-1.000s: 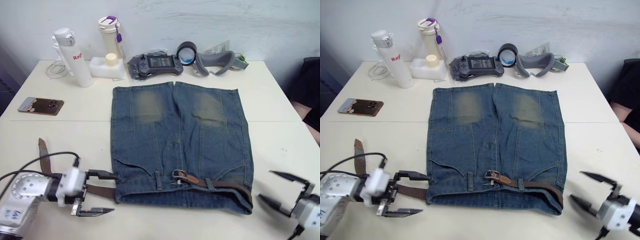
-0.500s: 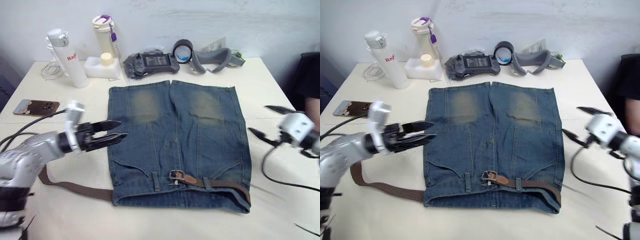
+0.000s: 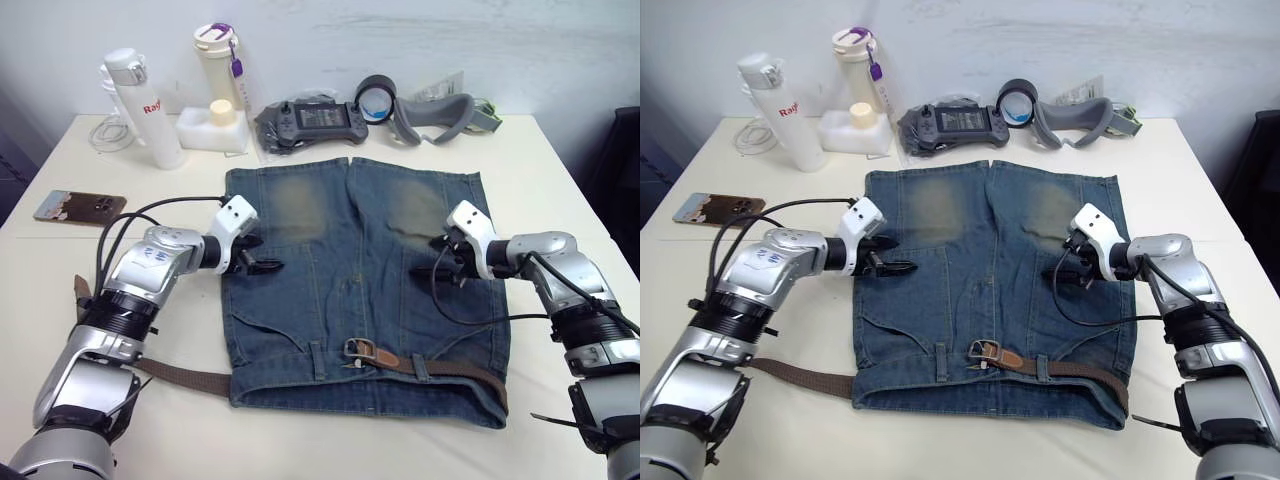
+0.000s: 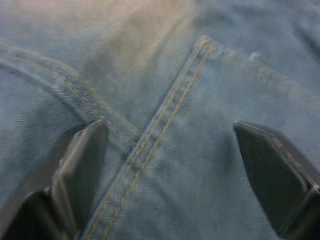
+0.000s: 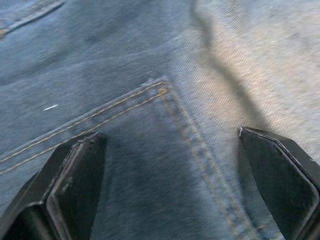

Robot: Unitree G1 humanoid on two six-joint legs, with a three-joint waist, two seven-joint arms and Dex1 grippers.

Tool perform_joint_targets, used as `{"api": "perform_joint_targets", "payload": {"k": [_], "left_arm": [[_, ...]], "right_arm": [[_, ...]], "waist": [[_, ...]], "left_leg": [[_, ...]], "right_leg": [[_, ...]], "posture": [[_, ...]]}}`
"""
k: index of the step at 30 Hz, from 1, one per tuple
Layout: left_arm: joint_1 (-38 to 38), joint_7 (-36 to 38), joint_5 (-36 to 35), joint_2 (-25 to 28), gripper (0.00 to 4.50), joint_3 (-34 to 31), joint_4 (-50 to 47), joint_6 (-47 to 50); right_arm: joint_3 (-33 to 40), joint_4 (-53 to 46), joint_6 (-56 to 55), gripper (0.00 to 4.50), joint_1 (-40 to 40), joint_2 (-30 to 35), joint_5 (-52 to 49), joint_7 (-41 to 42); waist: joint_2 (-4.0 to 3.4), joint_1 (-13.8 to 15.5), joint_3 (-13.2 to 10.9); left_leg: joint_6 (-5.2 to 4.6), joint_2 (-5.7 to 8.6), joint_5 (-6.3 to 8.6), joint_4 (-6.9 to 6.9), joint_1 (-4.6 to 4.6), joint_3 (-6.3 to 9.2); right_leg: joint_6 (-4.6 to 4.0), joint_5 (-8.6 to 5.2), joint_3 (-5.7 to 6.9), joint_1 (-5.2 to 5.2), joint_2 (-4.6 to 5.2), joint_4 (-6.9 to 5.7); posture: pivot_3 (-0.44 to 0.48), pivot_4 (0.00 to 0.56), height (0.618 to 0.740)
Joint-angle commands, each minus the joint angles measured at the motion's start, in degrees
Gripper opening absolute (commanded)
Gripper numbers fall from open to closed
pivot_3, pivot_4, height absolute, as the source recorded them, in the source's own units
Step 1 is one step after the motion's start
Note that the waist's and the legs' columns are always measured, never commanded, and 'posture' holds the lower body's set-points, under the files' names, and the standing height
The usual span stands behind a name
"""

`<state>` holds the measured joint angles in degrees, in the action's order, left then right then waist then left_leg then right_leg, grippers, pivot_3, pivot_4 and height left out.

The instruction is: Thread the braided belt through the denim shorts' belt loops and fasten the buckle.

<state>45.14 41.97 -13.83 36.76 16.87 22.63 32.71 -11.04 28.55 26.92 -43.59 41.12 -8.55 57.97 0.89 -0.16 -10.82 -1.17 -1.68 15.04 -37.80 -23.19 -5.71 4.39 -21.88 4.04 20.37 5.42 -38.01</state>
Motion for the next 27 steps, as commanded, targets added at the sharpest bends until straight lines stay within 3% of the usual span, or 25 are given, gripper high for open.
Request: {"api": "perform_joint_targets", "payload": {"k": [1,3,6,12,14,15,20,27], "left_arm": [[-2.0,-1.1,3.9,-2.0,4.15,0.3,2.6,-0.1],[-3.0,-0.6,4.2,-2.9,3.65,-0.3,1.7,0.6],[-4.5,0.0,4.2,-3.5,2.43,-1.2,-0.8,2.4],[-7.1,2.0,0.5,-2.1,0.06,-6.5,-10.5,10.1],[-5.6,-0.3,-0.8,-2.9,0.00,-11.0,-11.1,10.7],[-4.1,-2.0,-0.8,-3.5,0.00,-13.1,-9.7,9.6],[3.7,-8.6,1.0,-6.5,0.00,-18.3,1.0,1.8],[16.5,-11.0,6.4,-11.0,0.00,-17.2,26.8,-14.0]], "right_arm": [[-2.1,2.2,4.0,4.50,1.5,0.3,3.2,0.4],[-2.7,1.1,6.9,4.50,2.7,0.5,2.7,2.5],[-2.8,-2.2,10.8,3.82,4.3,0.9,1.1,5.2],[-0.3,-12.7,13.0,1.23,6.7,1.9,-1.7,7.4],[0.9,-13.9,11.6,0.18,5.4,2.1,-1.8,7.3],[1.8,-13.1,10.3,0.01,3.9,1.7,-1.7,6.7],[2.5,-1.6,-1.8,0.01,-6.2,-2.5,2.2,1.1],[1.0,28.6,-21.3,0.01,-23.1,-12.3,10.0,-9.7]], "waist": [[0.14,0.1,0.2],[0.20,0.2,0.4],[0.20,0.2,0.7],[0.19,-0.1,1.0],[0.17,-0.2,1.0],[0.15,-0.2,0.9],[0.22,-0.4,0.4],[0.24,-1.1,0.3]], "left_leg": [[0.00,0.00,0.00,-0.02,0.05,0.00],[-0.01,0.01,0.01,-0.03,0.14,0.10],[-0.04,0.02,0.10,-0.03,0.14,0.19],[-0.05,-0.01,0.23,0.05,0.15,0.28],[-0.04,-0.01,0.23,0.09,0.15,0.28],[-0.04,-0.01,0.23,0.09,0.13,0.27],[0.01,0.01,0.08,0.04,-0.17,0.08],[0.04,0.02,0.02,0.20,-0.28,-0.04]], "right_leg": [[0.00,0.00,0.00,-0.04,0.01,-0.03],[0.00,0.00,0.05,-0.19,0.06,0.00],[0.00,0.00,0.10,-0.26,0.08,0.08],[0.00,0.00,0.19,-0.44,0.04,0.24],[0.00,0.00,0.20,-0.42,0.04,0.27],[0.00,0.00,0.19,-0.38,0.04,0.28],[0.01,0.01,0.09,0.17,0.04,0.05],[0.03,0.02,0.31,0.28,0.07,0.01]], "posture": [[0.000,0.150,0.731],[0.000,0.150,0.731],[0.000,0.150,0.731],[0.000,0.150,0.731],[0.000,0.150,0.731],[0.000,0.150,0.731],[0.000,0.150,0.731],[0.000,0.150,0.731]]}}
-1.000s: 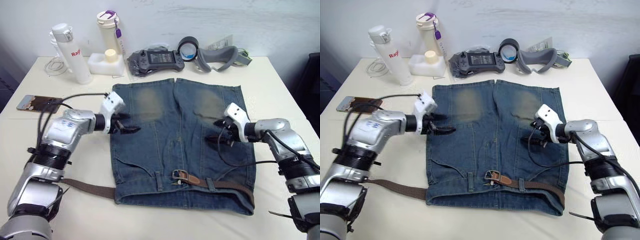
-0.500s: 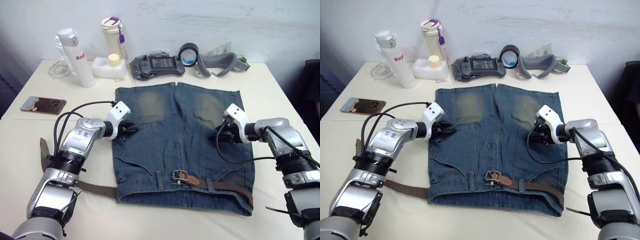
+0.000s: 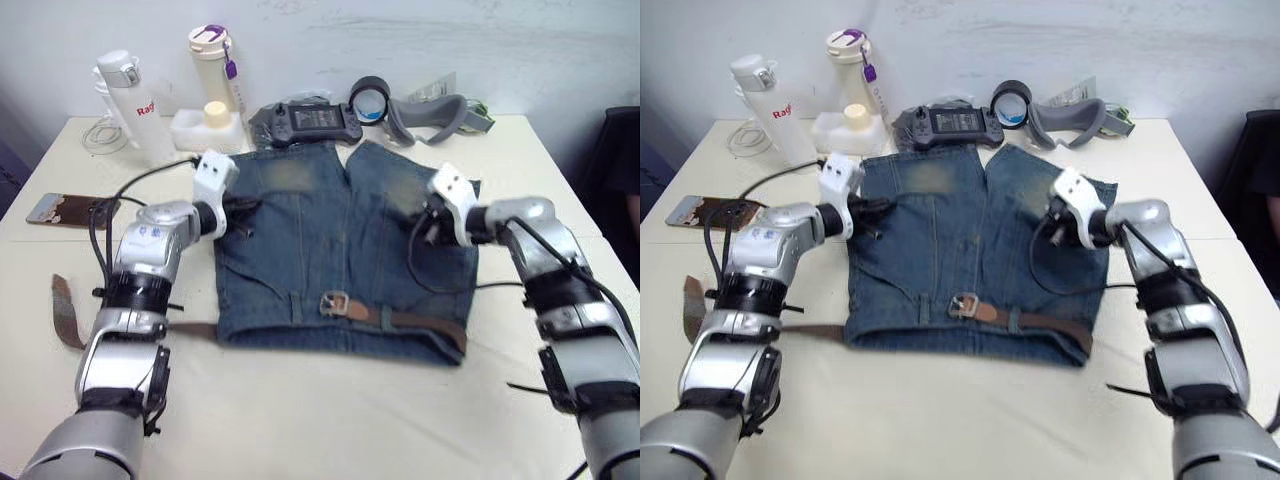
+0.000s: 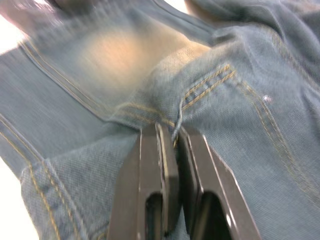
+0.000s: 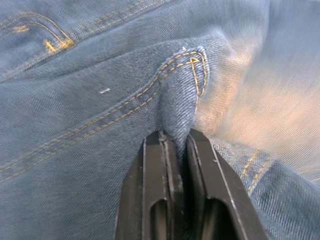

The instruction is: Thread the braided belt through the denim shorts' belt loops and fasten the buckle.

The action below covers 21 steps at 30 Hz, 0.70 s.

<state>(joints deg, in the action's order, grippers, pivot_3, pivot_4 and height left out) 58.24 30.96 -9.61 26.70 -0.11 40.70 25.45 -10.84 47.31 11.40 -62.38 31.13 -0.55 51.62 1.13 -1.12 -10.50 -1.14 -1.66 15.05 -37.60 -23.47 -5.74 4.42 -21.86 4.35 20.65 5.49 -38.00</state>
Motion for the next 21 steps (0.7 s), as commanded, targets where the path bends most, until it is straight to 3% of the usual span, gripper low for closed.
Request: {"api": "perform_joint_targets", "payload": {"k": [1,5,6,9,10,14,15,19,21], "left_arm": [[4.4,0.3,2.8,-1.2,0.00,0.0,11.3,-8.4],[5.7,2.0,5.2,-1.0,0.00,1.1,16.8,-10.2],[5.3,3.3,5.0,-0.6,0.88,0.9,16.2,-9.6],[3.3,5.1,3.1,0.7,1.93,-1.1,11.1,-5.9],[1.8,5.6,1.8,1.4,2.55,-2.2,7.2,-2.9],[-6.4,4.3,-4.5,5.5,4.12,-8.0,-16.3,15.9],[-8.3,3.4,-5.8,6.3,4.42,-9.4,-21.7,20.7],[-16.5,-2.1,-12.5,8.3,4.42,-20.8,-43.5,41.1],[-18.0,-4.6,-14.9,7.1,4.42,-29.9,-51.7,52.8]], "right_arm": [[0.7,12.7,-6.6,0.01,-5.6,-3.2,2.6,-3.8],[0.9,19.6,-8.7,0.01,-8.1,-5.8,4.3,-4.6],[1.3,20.0,-8.4,0.89,-8.3,-6.1,4.1,-3.8],[2.4,19.7,-8.1,1.97,-8.8,-5.6,3.2,-1.1],[3.1,18.9,-7.5,2.63,-9.0,-5.1,2.4,0.7],[3.6,10.8,-8.9,4.40,-7.2,-0.9,0.8,12.4],[3.1,8.2,-9.8,4.50,-6.2,0.2,0.6,15.5],[3.6,-7.9,-3.5,4.50,-1.4,3.5,-5.6,27.6],[2.2,-17.1,3.2,4.50,1.1,5.3,-8.5,33.3]], "waist": [[0.01,-0.3,0.0],[0.11,-0.7,-0.1],[0.11,-0.7,-0.1],[0.11,-0.7,-0.1],[0.11,-0.8,-0.1],[0.05,-1.5,-0.2],[0.02,-1.7,-0.2],[0.03,-1.9,-0.2],[0.05,-1.8,-0.2]], "left_leg": [[-0.03,0.00,0.02,-0.01,0.00,0.00],[-0.04,0.03,0.02,0.07,-0.11,-0.03],[-0.04,0.03,0.02,0.07,-0.13,-0.05],[-0.02,0.01,0.01,0.05,-0.25,-0.09],[-0.02,0.01,-0.01,0.00,-0.35,-0.10],[-0.02,-0.01,-0.01,-0.21,-0.72,-0.08],[-0.02,-0.03,0.00,-0.20,-0.73,-0.05],[-0.01,-0.03,0.00,-0.10,-0.69,0.10],[0.02,-0.06,-0.02,-0.12,-0.68,0.10]], "right_leg": [[0.00,0.00,0.07,-0.01,0.03,-0.02],[0.02,0.01,0.18,0.09,0.07,0.01],[0.02,0.01,0.18,0.13,0.08,-0.01],[0.02,0.01,0.16,0.30,0.06,-0.08],[0.01,0.01,0.12,0.42,0.06,-0.16],[0.01,0.01,0.04,0.89,0.07,-0.66],[0.01,0.01,0.03,0.93,0.06,-0.68],[0.01,0.01,-0.03,0.89,0.02,-0.68],[0.01,0.01,-0.05,0.86,-0.01,-0.67]], "posture": [[0.000,0.150,0.731],[0.000,0.150,0.731],[0.000,0.150,0.731],[0.000,0.150,0.731],[0.000,0.150,0.731],[0.000,0.150,0.731],[0.000,0.150,0.731],[0.000,0.150,0.731],[0.000,0.150,0.731]]}}
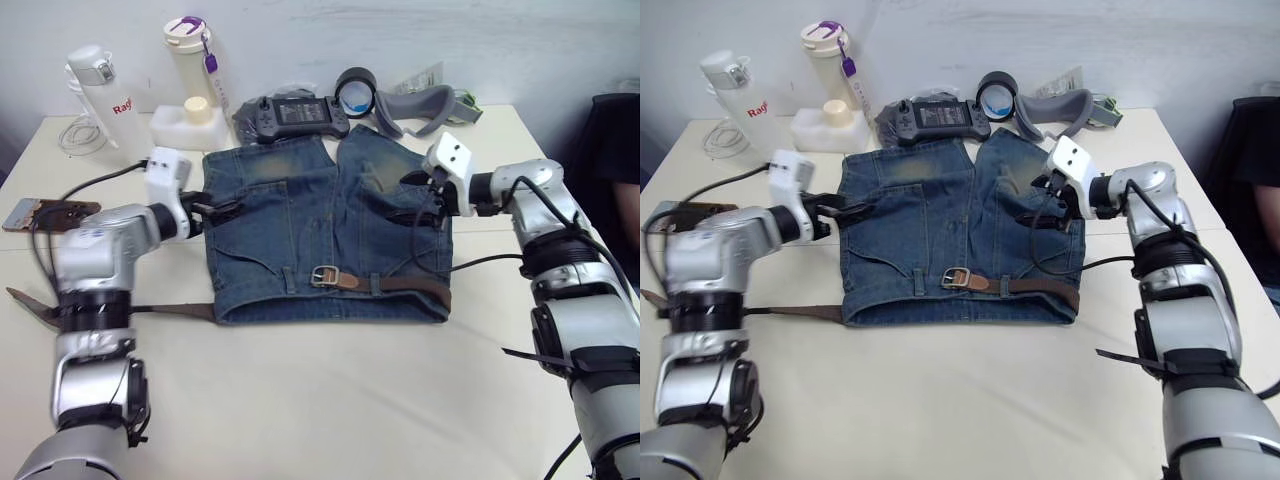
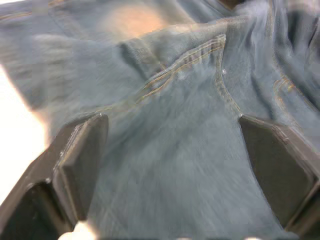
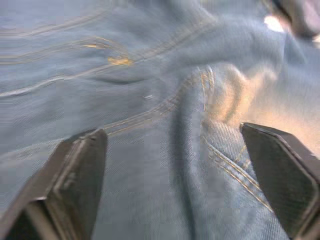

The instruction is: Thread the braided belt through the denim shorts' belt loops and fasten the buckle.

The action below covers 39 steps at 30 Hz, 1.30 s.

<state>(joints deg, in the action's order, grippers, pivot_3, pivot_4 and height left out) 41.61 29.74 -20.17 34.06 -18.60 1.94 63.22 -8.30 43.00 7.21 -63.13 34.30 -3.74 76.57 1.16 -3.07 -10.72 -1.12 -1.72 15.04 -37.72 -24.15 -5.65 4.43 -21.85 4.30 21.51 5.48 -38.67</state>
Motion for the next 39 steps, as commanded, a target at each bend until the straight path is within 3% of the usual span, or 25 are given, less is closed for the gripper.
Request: {"api": "perform_joint_targets", "payload": {"k": [1,3,5,9,12,15,18,20,23,26,28,35,39], "left_arm": [[-2.7,-3.2,-5.3,0.1,4.42,-14.8,-16.8,21.2],[-7.1,-3.2,-8.4,2.2,4.42,-20.3,-22.3,28.3],[-13.4,-3.8,-12.0,5.5,4.42,-26.5,-23.9,29.3],[-24.5,-8.4,-28.6,5.9,4.42,-40.1,-24.6,29.3],[-30.3,-20.6,-43.7,0.5,4.42,-49.9,-25.5,29.3],[-34.8,-34.1,-52.9,-4.8,4.42,-58.5,-25.6,29.3],[-51.6,-54.2,-82.1,-7.9,4.42,-52.1,-27.1,10.7],[-56.7,-64.3,-91.0,-8.0,4.42,-48.5,-28.3,-0.8],[-58.2,-76.6,-90.9,-5.9,4.42,-46.2,-27.2,-12.7],[-56.0,-83.2,-87.1,-2.5,4.42,-43.0,-25.5,-18.9],[-54.3,-85.0,-85.5,-0.7,4.42,-40.8,-25.1,-22.2],[-42.3,-91.0,-78.7,5.6,4.42,-27.3,-15.6,-26.6],[-37.7,-92.1,-74.8,7.5,4.42,-23.0,-8.9,-25.6]], "right_arm": [[-1.0,-16.9,10.5,4.50,2.8,2.6,-6.7,10.3],[-1.7,-23.1,15.8,4.50,4.2,3.0,-9.3,13.1],[-3.1,-27.2,19.3,4.50,4.8,3.3,-11.4,15.3],[-8.7,-29.3,21.2,4.50,4.0,3.1,-12.5,15.9],[-11.7,-27.8,18.9,4.50,2.3,1.4,-14.4,15.9],[-12.8,-24.3,15.1,4.50,0.7,-1.3,-13.7,15.9],[-13.1,-20.0,11.9,4.50,-0.8,-3.7,-12.1,15.8],[-13.1,-17.7,10.5,4.50,-1.6,-4.9,-11.2,15.2],[-12.4,-14.4,9.1,4.50,-3.0,-6.6,-9.8,13.4],[-11.2,-13.5,8.0,4.50,-3.5,-7.1,-9.3,12.4],[-10.6,-13.4,7.6,4.50,-3.6,-7.1,-9.0,11.9],[-5.9,-23.4,10.3,4.50,-1.2,-6.2,-15.0,14.4],[-3.9,-28.3,9.0,4.50,0.2,-5.8,-16.7,13.2]], "waist": [[0.02,0.2,0.0],[0.01,0.2,0.0],[0.01,0.3,0.0],[0.04,0.6,0.0],[0.05,1.3,0.0],[0.11,1.4,0.0],[0.49,1.3,0.1],[0.57,1.4,0.1],[0.44,1.6,0.0],[0.42,1.5,0.0],[0.41,1.5,0.0],[0.38,1.4,0.0],[0.39,1.1,0.0]], "left_leg": [[0.02,0.00,-0.01,0.00,-0.01,0.04],[0.05,0.00,-0.03,-0.02,-0.01,0.07],[0.06,0.00,-0.03,0.07,0.08,0.04],[0.12,-0.02,-0.06,0.12,0.09,0.16],[0.11,0.05,-0.04,0.12,0.08,0.17],[0.03,0.10,0.01,0.08,0.09,0.16],[0.05,0.08,0.06,0.09,0.11,0.23],[-0.03,0.09,0.19,0.08,0.18,0.25],[-0.05,0.14,0.21,0.03,0.23,0.44],[-0.08,0.15,0.14,0.10,0.39,0.48],[-0.04,0.22,0.19,0.35,0.91,0.45],[0.03,0.19,0.17,0.49,0.90,0.38],[0.09,0.09,0.12,0.53,0.89,0.31]], "right_leg": [[0.00,0.00,-0.01,0.00,-0.01,0.00],[0.00,0.00,-0.03,-0.02,-0.03,-0.01],[0.00,0.00,-0.09,-0.03,-0.03,0.00],[-0.01,0.00,-0.10,-0.02,0.02,0.04],[-0.01,0.00,-0.12,-0.07,0.14,0.14],[-0.01,0.00,-0.14,-0.10,0.22,0.15],[0.00,0.01,-0.09,-0.09,0.22,0.09],[0.03,0.04,-0.13,-0.16,0.28,0.05],[0.00,0.03,-0.10,-0.44,0.30,0.60],[-0.04,0.03,-0.04,-0.72,0.25,0.82],[-0.05,0.02,-0.05,-1.25,0.26,1.10],[-0.05,0.02,-0.07,-1.24,0.15,1.21],[-0.04,0.02,-0.11,-1.23,0.00,1.13]], "posture": [[0.000,0.150,0.731],[0.000,0.150,0.731],[0.000,0.150,0.731],[0.000,0.150,0.731],[0.000,0.150,0.731],[0.000,0.150,0.731],[0.000,0.150,0.731],[0.000,0.150,0.731],[0.000,0.150,0.731],[0.000,0.150,0.731],[0.000,0.150,0.731],[0.000,0.150,0.731],[0.000,0.150,0.731]]}}
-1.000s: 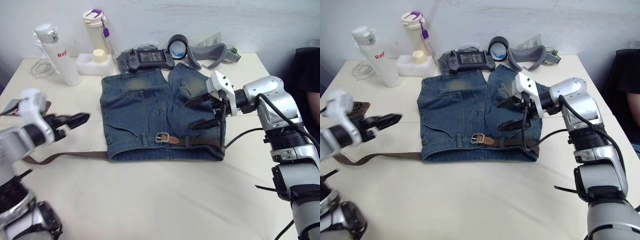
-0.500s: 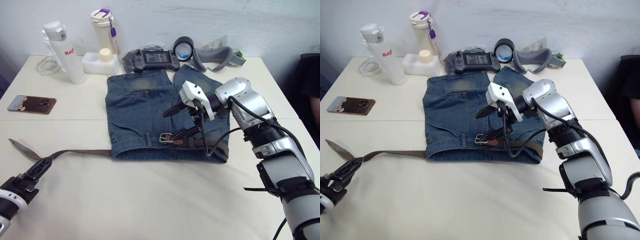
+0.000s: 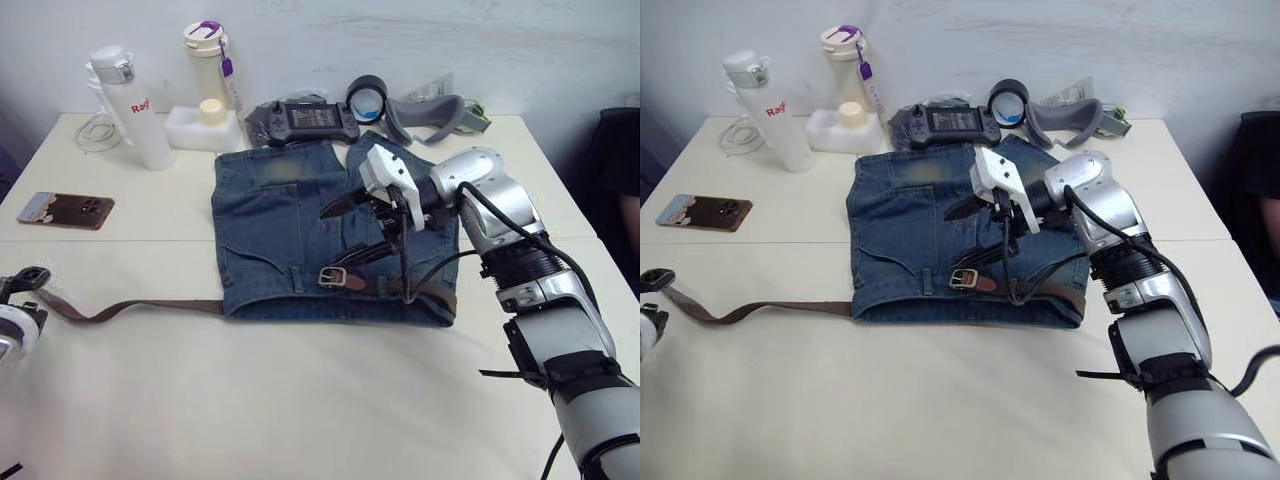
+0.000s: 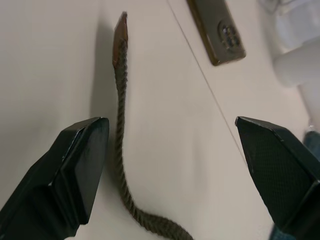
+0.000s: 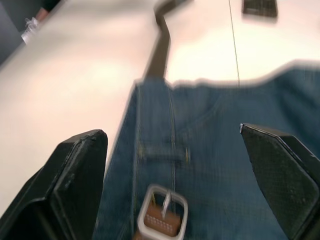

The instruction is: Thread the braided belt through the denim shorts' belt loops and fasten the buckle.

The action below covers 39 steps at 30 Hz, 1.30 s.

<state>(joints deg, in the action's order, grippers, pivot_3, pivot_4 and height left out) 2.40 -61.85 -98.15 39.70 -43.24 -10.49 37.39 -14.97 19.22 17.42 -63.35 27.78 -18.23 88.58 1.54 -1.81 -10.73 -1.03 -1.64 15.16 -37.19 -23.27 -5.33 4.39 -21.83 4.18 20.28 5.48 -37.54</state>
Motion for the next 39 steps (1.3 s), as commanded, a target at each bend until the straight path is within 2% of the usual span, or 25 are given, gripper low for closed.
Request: {"api": "perform_joint_targets", "payload": {"k": [1,7,8,12,16,18,23,26,28,30,31,33,36,39], "left_arm": [[2.6,-0.2,4.1,2.1,4.42,2.4,5.1,0.6],[7.3,0.0,10.2,2.2,4.42,5.7,12.3,2.6],[8.6,-0.4,11.2,1.9,3.88,6.3,12.8,2.7],[11.6,1.7,15.7,1.6,2.44,8.1,12.7,3.7],[11.8,8.6,20.0,3.7,0.67,9.9,12.8,7.2],[12.3,13.7,24.2,5.0,0.05,11.4,12.5,7.3],[17.5,39.0,38.7,9.0,0.05,23.7,5.8,2.8],[22.1,57.8,46.1,11.0,0.05,34.5,-0.3,0.2],[24.3,67.1,51.4,12.7,0.05,40.7,-2.8,-0.9],[26.0,77.2,62.8,17.1,0.05,50.3,-5.3,-5.4],[27.1,80.3,70.4,19.2,0.05,54.7,-4.9,-9.3],[29.0,84.8,79.2,19.8,0.05,59.2,-2.4,-15.7],[32.0,91.4,83.7,16.1,0.05,61.3,2.3,-21.9],[33.8,96.0,85.6,12.4,0.05,60.6,5.5,-25.9]], "right_arm": [[3.0,-5.2,-1.0,4.50,0.6,0.9,-2.4,0.8],[3.7,-6.1,-0.8,4.50,0.8,1.4,-1.3,-2.2],[3.8,-6.1,-1.1,4.50,0.8,1.6,-1.0,-2.8],[4.1,-5.8,-1.6,4.50,0.6,2.1,-0.4,-4.4],[4.4,-5.7,-1.7,4.50,0.5,2.4,0.1,-6.0],[4.4,-5.8,-1.8,4.50,0.6,2.9,0.4,-6.6],[5.7,-6.8,-1.6,4.50,1.1,4.0,0.2,-8.9],[6.5,-9.7,-4.2,4.50,2.7,3.6,1.4,-12.0],[6.7,-10.6,-7.8,4.50,3.4,2.8,2.9,-14.7],[7.3,-12.2,-9.0,4.50,4.0,1.4,3.0,-17.8],[6.7,-13.1,-11.6,4.50,4.7,1.2,4.6,-19.1],[4.9,-14.4,-16.2,4.50,6.6,1.4,8.0,-20.8],[2.3,-15.3,-22.8,4.50,9.9,1.4,13.5,-23.8],[0.6,-15.1,-27.6,4.50,11.3,1.7,17.8,-26.0]], "waist": [[0.02,-0.2,0.0],[0.03,0.2,0.0],[0.03,0.2,0.0],[0.03,0.2,0.0],[0.04,0.2,0.0],[0.04,0.2,0.0],[0.08,0.5,0.0],[0.08,0.9,0.0],[0.07,0.8,0.0],[0.06,0.2,0.0],[0.01,-0.1,-0.1],[-0.02,-0.3,-0.1],[0.00,0.1,-0.1],[0.00,0.2,-0.1]], "left_leg": [[0.00,-0.02,0.00,-0.01,0.01,-0.03],[0.02,-0.03,-0.02,-0.03,0.00,-0.05],[0.02,-0.03,-0.02,-0.04,0.00,-0.05],[0.05,-0.02,-0.04,-0.03,0.00,-0.04],[0.05,-0.01,-0.04,-0.01,-0.03,-0.06],[0.05,-0.02,-0.04,0.00,-0.02,-0.07],[0.18,0.01,-0.11,0.06,-0.07,-0.14],[0.19,0.05,-0.11,0.05,-0.12,-0.15],[0.22,0.07,-0.09,0.09,-0.13,-0.23],[0.22,0.06,-0.09,0.14,-0.12,-0.31],[0.24,-0.02,-0.11,0.19,-0.13,-0.39],[0.26,-0.06,-0.14,0.34,-0.05,-0.67],[0.32,-0.21,-0.20,0.47,-0.09,-0.95],[0.21,-0.19,-0.23,0.30,-0.28,-1.14]], "right_leg": [[0.00,0.00,-0.01,0.00,-0.01,-0.02],[0.00,0.00,-0.01,0.03,-0.01,-0.05],[0.00,0.00,-0.01,0.03,-0.01,-0.05],[0.00,0.00,-0.01,0.05,-0.01,-0.08],[0.01,0.00,0.00,0.09,0.00,-0.09],[0.01,0.00,0.00,0.11,-0.01,-0.10],[0.01,0.00,0.02,0.20,-0.03,-0.09],[0.01,0.00,0.03,0.23,0.01,-0.07],[0.02,0.01,-0.02,0.25,-0.01,-0.03],[0.02,0.01,-0.09,0.30,-0.04,-0.03],[0.02,0.01,-0.12,0.34,-0.14,0.01],[0.02,0.01,-0.33,0.51,-0.21,-0.06],[-0.01,-0.01,-0.49,0.90,-0.29,-0.23],[-0.01,-0.01,-0.61,1.18,-0.17,-0.31]], "posture": [[0.000,0.150,0.731],[0.000,0.150,0.731],[0.000,0.150,0.731],[0.000,0.150,0.731],[0.000,0.150,0.731],[0.000,0.150,0.731],[0.000,0.150,0.731],[0.000,0.150,0.731],[0.000,0.150,0.731],[0.000,0.150,0.731],[0.000,0.150,0.731],[0.000,0.150,0.731],[0.000,0.150,0.731],[0.000,0.150,0.731]]}}
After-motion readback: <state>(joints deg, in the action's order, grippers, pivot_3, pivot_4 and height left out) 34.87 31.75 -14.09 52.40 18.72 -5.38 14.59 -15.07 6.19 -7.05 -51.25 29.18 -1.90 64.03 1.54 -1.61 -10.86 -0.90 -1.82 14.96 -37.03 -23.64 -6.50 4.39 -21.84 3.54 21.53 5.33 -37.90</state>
